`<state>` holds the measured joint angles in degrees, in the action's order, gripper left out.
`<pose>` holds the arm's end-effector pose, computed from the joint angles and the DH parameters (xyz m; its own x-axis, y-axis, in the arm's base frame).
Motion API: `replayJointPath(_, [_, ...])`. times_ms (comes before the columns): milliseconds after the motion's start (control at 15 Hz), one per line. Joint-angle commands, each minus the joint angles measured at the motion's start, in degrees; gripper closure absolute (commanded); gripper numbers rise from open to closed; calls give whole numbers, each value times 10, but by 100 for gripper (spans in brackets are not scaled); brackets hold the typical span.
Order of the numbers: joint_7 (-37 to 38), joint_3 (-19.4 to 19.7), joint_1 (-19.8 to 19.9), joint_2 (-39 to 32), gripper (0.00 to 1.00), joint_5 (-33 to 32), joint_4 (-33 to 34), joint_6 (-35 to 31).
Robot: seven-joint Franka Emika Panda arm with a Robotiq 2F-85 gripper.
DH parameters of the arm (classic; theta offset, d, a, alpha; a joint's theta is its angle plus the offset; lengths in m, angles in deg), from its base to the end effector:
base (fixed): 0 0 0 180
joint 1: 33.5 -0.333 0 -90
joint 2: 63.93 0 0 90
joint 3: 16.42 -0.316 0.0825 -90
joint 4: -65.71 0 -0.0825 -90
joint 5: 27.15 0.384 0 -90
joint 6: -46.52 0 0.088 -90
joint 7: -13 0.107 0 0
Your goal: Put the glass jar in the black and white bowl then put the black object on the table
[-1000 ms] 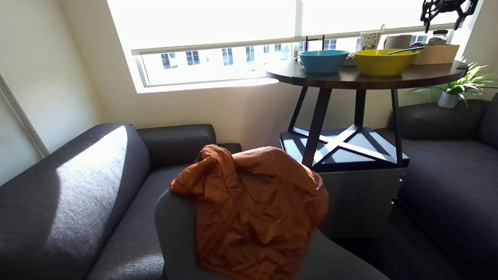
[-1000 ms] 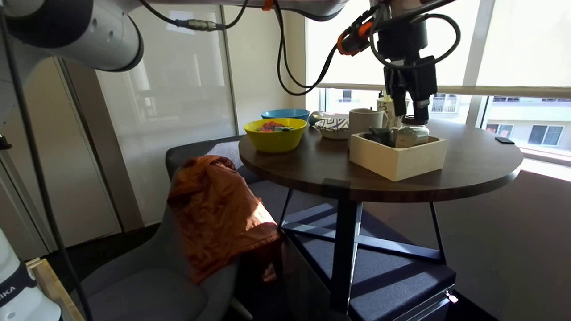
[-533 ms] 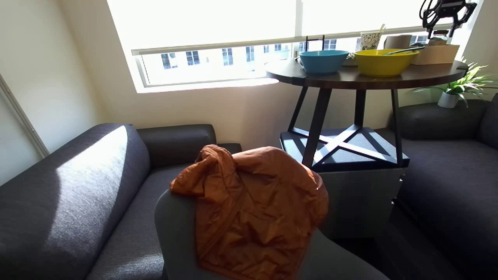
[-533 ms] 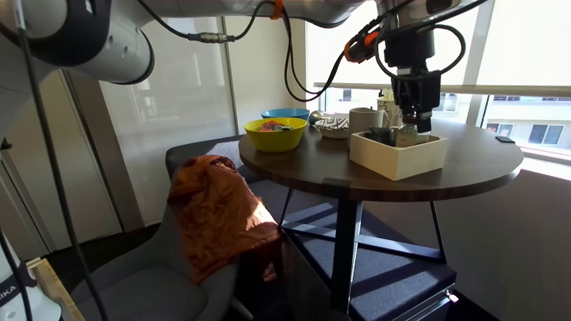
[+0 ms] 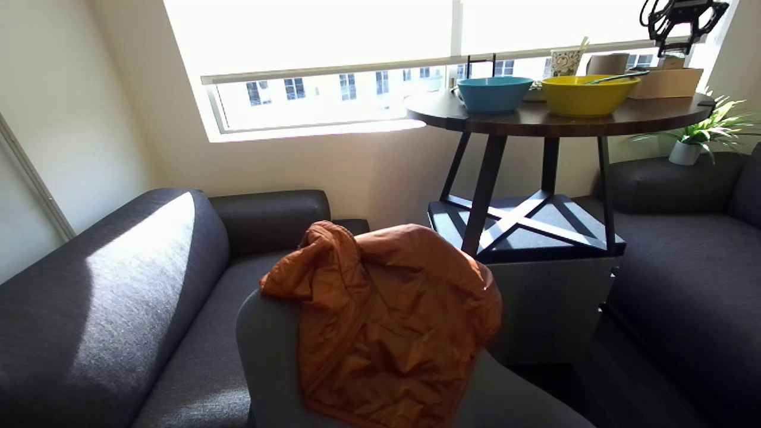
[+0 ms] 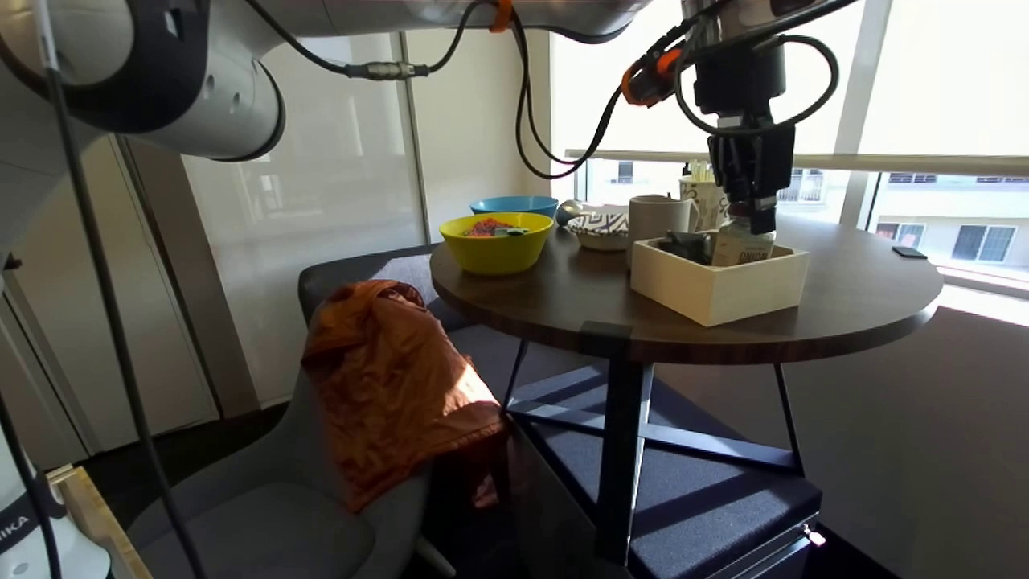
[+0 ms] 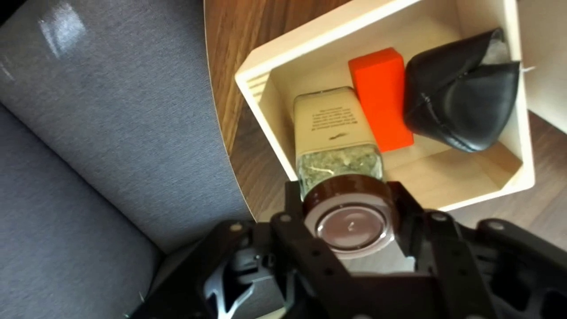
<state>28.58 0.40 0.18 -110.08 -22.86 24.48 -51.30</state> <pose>0.5702 -0.5149 0.5146 0.4943 -0.8386 0.2289 -0.8679 -0.4908 0.0764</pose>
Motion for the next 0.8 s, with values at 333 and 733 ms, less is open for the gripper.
replayJointPath(333, [-49, -21, -2, 58, 75, 11, 32, 62])
replayJointPath(733, [-105, -48, -28, 131, 75, 14, 18, 31])
